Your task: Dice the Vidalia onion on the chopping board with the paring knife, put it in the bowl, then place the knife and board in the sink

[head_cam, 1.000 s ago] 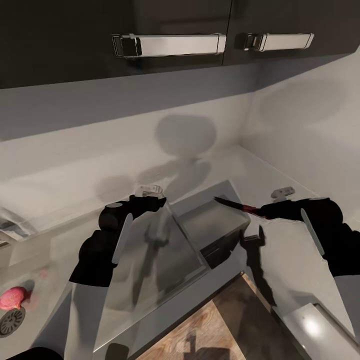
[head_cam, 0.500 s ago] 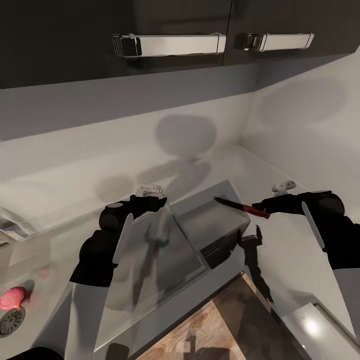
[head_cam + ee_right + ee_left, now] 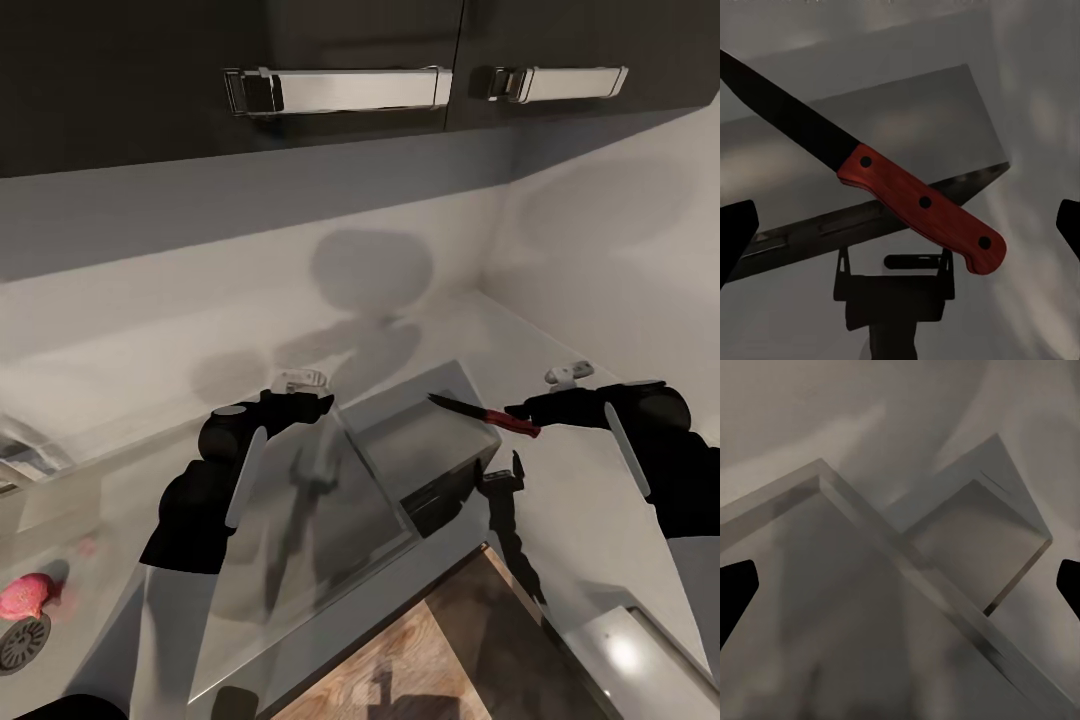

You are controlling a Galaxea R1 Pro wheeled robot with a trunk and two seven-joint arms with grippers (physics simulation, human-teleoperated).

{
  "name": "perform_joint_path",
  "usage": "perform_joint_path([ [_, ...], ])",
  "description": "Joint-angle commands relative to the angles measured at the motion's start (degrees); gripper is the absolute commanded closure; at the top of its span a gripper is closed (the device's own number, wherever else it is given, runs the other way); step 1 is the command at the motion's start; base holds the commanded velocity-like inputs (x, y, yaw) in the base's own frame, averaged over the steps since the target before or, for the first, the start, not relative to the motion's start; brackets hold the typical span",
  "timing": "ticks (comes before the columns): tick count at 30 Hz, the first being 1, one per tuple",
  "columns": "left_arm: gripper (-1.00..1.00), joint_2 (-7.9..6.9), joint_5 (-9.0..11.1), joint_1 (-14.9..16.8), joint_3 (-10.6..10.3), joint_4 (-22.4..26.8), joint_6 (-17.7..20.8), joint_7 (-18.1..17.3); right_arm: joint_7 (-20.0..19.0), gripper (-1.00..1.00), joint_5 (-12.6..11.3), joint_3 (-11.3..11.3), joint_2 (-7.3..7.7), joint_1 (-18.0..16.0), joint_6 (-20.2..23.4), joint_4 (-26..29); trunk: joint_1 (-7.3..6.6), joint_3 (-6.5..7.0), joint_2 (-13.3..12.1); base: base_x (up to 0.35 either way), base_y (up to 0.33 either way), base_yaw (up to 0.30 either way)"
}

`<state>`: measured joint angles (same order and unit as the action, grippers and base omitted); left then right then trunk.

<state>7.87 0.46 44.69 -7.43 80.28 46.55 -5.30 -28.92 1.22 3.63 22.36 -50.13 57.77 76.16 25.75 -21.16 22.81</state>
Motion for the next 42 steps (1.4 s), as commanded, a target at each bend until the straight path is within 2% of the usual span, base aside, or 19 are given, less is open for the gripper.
perform_joint_path([
  [1,-1.00,0.04,0.03,0.05,0.05,0.05,0.30,-0.15,-0.17,-1.00,0.14,0.08,0.05,-0.06,0.23,0.04,0.03,-0.10,0.11,0.000,0.000,0.000],
  [6,-1.00,0.27,0.01,0.05,-0.25,0.05,0.30,-0.15,-0.17,-1.00,0.11,0.06,0.05,-0.06,0.17,0.04,0.03,-0.10,0.11,0.071,-0.044,0.000],
  [8,-1.00,0.30,0.01,0.05,-1.46,0.05,0.30,-0.14,-0.17,-1.00,0.09,0.12,0.05,-0.06,0.16,0.04,0.03,-0.10,0.11,0.132,-0.088,0.000],
  [16,-1.00,0.31,0.03,0.05,-2.28,0.05,0.30,-0.14,-0.17,-1.00,0.03,0.15,0.05,-0.06,0.15,0.07,0.03,-0.10,0.11,0.044,-0.029,0.000],
  [37,-1.00,0.31,0.04,0.05,-2.39,-0.04,0.30,-0.15,-0.17,-1.00,0.01,0.24,0.05,-0.06,0.15,0.12,0.03,-0.10,0.11,0.001,0.000,-0.001],
  [42,-1.00,0.35,0.04,0.05,-2.41,-0.04,0.30,-0.15,-0.17,-1.00,0.01,0.24,0.05,-0.06,0.15,0.11,0.03,-0.10,0.11,0.000,0.000,-0.143],
])
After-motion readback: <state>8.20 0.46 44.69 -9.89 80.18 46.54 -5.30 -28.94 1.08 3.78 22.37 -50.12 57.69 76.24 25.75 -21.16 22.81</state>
